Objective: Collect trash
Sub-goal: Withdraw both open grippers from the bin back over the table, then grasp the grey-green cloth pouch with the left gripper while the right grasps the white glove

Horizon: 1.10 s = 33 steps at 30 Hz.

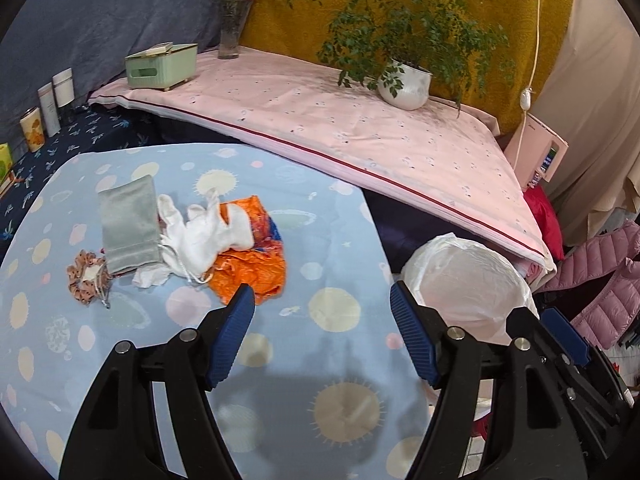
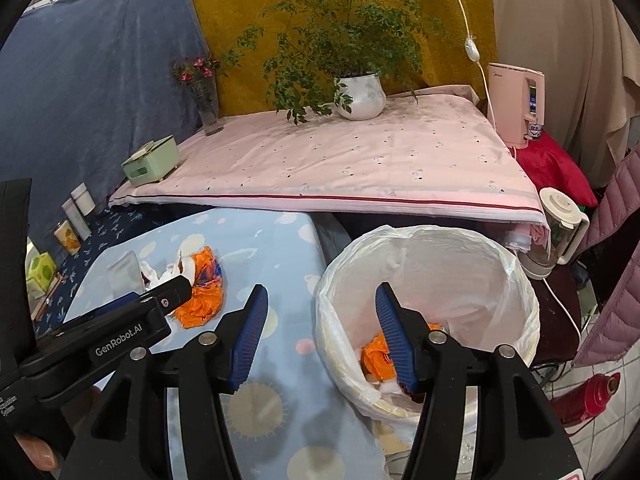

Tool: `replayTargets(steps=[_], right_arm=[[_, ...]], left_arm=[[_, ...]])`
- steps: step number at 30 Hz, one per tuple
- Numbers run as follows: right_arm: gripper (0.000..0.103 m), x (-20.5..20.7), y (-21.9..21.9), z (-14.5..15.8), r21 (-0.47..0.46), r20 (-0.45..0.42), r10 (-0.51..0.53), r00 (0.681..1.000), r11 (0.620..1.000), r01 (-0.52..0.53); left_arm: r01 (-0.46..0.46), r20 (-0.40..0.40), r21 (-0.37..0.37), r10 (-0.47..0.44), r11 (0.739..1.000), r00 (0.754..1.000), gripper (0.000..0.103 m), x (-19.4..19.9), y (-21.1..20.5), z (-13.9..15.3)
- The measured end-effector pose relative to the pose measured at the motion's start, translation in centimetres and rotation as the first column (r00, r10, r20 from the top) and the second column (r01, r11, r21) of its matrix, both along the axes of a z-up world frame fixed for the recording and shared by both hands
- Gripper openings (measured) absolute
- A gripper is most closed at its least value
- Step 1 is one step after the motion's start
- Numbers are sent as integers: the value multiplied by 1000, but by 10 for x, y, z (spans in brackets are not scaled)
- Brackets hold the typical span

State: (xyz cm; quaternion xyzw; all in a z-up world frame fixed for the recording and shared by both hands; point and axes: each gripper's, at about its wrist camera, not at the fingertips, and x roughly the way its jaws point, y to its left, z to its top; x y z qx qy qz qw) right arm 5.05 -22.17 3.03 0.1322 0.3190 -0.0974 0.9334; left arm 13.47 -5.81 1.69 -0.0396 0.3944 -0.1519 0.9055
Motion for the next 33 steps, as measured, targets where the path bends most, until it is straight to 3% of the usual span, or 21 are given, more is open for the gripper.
replayTargets(steps=[14, 20, 33], right_arm=[[55, 30, 55, -10, -12, -39, 93, 995, 996, -93], [55, 49, 82, -21, -8, -66, 144, 987, 989, -144], [55, 114, 134, -49, 28, -106, 245, 964, 969, -244]], left_arm=[[-95, -31, -13, 95, 995, 995, 71, 18, 61, -14], [-153, -50, -12, 153, 988, 987, 78, 29, 96, -25], [-265, -96, -10, 263, 964, 960, 81, 85, 175, -48]])
